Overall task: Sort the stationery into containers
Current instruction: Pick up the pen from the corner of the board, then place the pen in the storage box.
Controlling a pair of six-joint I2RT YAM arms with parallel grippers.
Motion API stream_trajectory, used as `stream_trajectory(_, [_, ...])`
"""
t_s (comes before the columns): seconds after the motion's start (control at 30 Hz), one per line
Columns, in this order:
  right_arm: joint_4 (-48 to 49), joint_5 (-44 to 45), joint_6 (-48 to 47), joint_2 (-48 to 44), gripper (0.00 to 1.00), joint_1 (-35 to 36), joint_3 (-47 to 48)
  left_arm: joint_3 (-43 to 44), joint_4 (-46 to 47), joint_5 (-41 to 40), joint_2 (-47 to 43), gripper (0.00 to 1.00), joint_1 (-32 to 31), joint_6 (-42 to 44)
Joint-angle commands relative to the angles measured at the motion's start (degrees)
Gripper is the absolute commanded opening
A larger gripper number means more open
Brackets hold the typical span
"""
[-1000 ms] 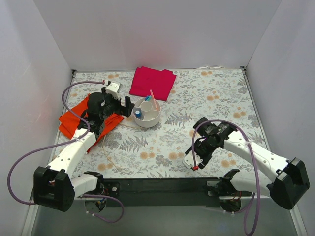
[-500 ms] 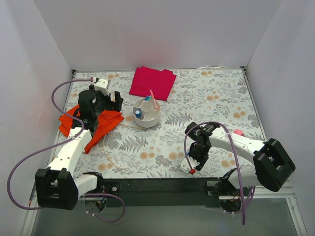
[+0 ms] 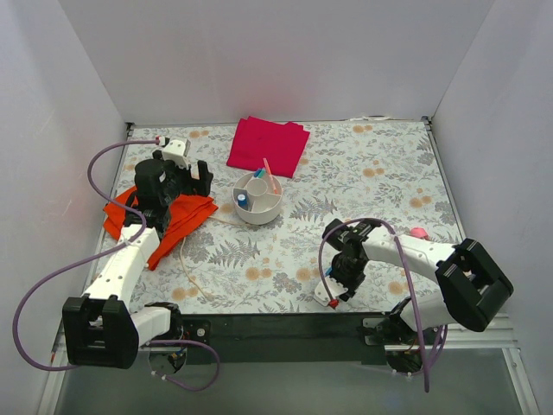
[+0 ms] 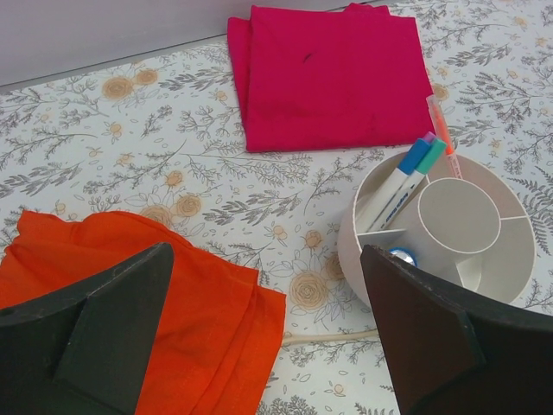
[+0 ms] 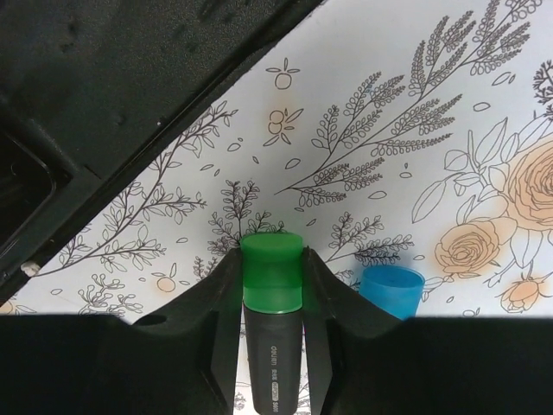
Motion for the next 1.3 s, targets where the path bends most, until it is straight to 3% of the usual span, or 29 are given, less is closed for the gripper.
stream_trajectory(0.0, [0.55, 2.81, 4.63, -0.02, 0.11, 0.38, 2.26, -0.82, 1.16, 0.77, -1.49, 0.91, 0.45, -0.25])
stream_trajectory(0.13, [-4.28, -0.33, 7.01, -3.72, 0.07, -3.03, 14.2, -1.08, 1.6, 1.21, -1.84, 0.91, 0.45, -0.26])
stream_trajectory(0.2, [-5.61, -2.63, 9.47, -2.85, 0.07, -4.53, 25.09, -1.61, 1.77, 0.95, -2.19, 0.91, 0.45, -0.69])
stream_trajectory(0.27, [-5.96, -7.46, 17.46, 0.47, 0.07, -7.08, 36.82, -1.96, 1.51, 1.12, -2.63, 0.91, 0.54, -1.48])
stream_trajectory(0.4, [-0.36, -19.4, 39.23, 6.9, 0.06, -11.82, 48.65, -3.1, -0.15, 1.12, -3.51, 0.91, 0.8, -3.16])
stream_trajectory(0.5, [21.21, -29.87, 64.18, 7.09, 0.03, -15.43, 42.31, -2.84, -1.03, 1.03, -3.16, 0.9, 1.15, -2.63])
stream_trajectory(0.53, [35.99, -32.06, 70.42, 6.57, 0.01, -15.79, 39.65, -2.58, -0.95, 0.68, -2.9, 0.9, 1.24, -2.45])
stream_trajectory(0.6, [52.58, -32.96, 85.72, 4.63, 0.01, -15.7, 33.33, -2.05, -1.04, 0.07, -1.76, 0.9, 1.76, -1.75])
stream_trajectory(0.63, [69.37, -32.09, 90.47, 4.28, 0.01, -15.79, 28.08, -1.79, -0.95, -0.11, -1.32, 0.9, 1.94, -1.49])
stream_trajectory(0.8, [87.61, -30.15, 111.65, 12.09, 0.01, -15.7, 29.7, -0.3, -2.8, -0.55, 1.84, 0.9, 2.65, 1.14])
stream_trajectory(0.9, [104.74, -28.13, 120.54, 14.9, 0.01, -15.53, 26.1, 0.67, -3.06, -1.51, 3.25, 0.9, 3.08, 3.25])
stream_trajectory(0.93, [111.65, -27.26, 121.97, 16.56, 0.01, -15.53, 25.4, 0.93, -3.23, -1.69, 3.52, 0.9, 3.26, 3.7])
stream_trajectory(1.03, [118.9, -27.25, 125.22, 20.25, 0.01, -15.26, 25.04, 2.25, -4.37, -2.22, 5.1, 0.9, 3.7, 5.37])
stream_trajectory(1.27, [130.17, -26.89, 128.49, 24.84, 0.01, -14.12, 22.58, 3.4, -4.73, -2.83, 8.18, 0.89, 3.79, 6.42])
